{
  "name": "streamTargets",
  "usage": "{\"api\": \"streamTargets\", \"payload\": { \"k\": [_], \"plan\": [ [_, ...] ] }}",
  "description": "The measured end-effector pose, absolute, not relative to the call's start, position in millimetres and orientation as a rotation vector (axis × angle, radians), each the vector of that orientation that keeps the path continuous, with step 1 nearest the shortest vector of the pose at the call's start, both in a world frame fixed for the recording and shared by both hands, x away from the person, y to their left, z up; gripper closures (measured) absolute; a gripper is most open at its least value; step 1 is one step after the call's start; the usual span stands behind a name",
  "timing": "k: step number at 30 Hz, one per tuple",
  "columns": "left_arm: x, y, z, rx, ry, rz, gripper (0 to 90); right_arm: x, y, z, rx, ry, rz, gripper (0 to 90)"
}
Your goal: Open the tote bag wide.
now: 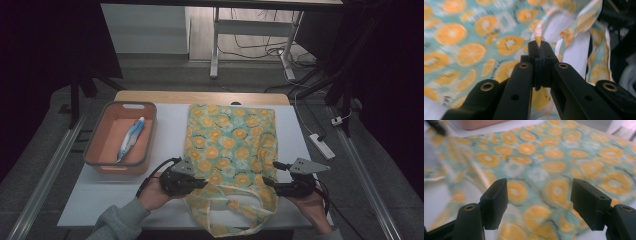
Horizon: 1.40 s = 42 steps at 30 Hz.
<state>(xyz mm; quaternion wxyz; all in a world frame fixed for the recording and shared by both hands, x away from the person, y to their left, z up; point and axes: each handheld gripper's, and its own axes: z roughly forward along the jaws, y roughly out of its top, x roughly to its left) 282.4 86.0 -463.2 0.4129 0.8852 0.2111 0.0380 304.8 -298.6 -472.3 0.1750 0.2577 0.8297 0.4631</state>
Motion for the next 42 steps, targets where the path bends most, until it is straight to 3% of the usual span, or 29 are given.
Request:
{"api": "streamTargets", "payload": {
  "k": [13,25,27,28,29,30,31,34,38,40,41,42],
  "plan": [
    [297.7,103.1,-437.3,2.071,0.596,0.111,88.6,278.3,-224.1,-460.4,0.455,2.589,1.236,25.6],
    [312.9,110.6,-424.2,2.017,0.614,0.131,88.6,336.3,-187.7,-471.6,0.468,2.652,0.997,27.8],
    [314.9,112.1,-421.9,2.004,0.617,0.133,88.5,348.6,-183.9,-474.8,0.481,2.662,0.988,37.9],
    [315.6,112.9,-421.0,2.000,0.617,0.135,88.5,348.6,-183.9,-474.8,0.481,2.662,0.988,37.9],
    [316.2,113.7,-420.4,1.997,0.618,0.137,88.5,359.0,-180.3,-478.0,0.488,2.685,0.979,56.1],
    [316.8,114.5,-420.4,1.995,0.618,0.140,88.5,362.8,-178.3,-479.5,0.486,2.692,0.972,64.8],
    [317.4,115.5,-420.8,1.995,0.621,0.144,88.5,362.8,-178.3,-479.5,0.486,2.692,0.972,64.8],
    [319.2,117.9,-423.4,2.002,0.636,0.169,88.4,367.1,-174.0,-480.7,0.500,2.702,0.956,83.4],
    [320.0,122.3,-425.4,1.983,0.663,0.171,86.5,362.8,-176.0,-472.3,0.491,2.691,0.975,87.8],
    [315.3,123.3,-422.6,1.976,0.669,0.190,81.2,361.3,-178.9,-463.4,0.510,2.670,1.017,88.0],
    [310.5,123.5,-420.1,1.972,0.664,0.211,73.1,360.8,-181.0,-453.2,0.532,2.652,1.072,88.0],
    [304.5,123.3,-417.1,1.968,0.654,0.237,73.1,360.8,-181.0,-453.2,0.532,2.652,1.072,88.0]
  ]
}}
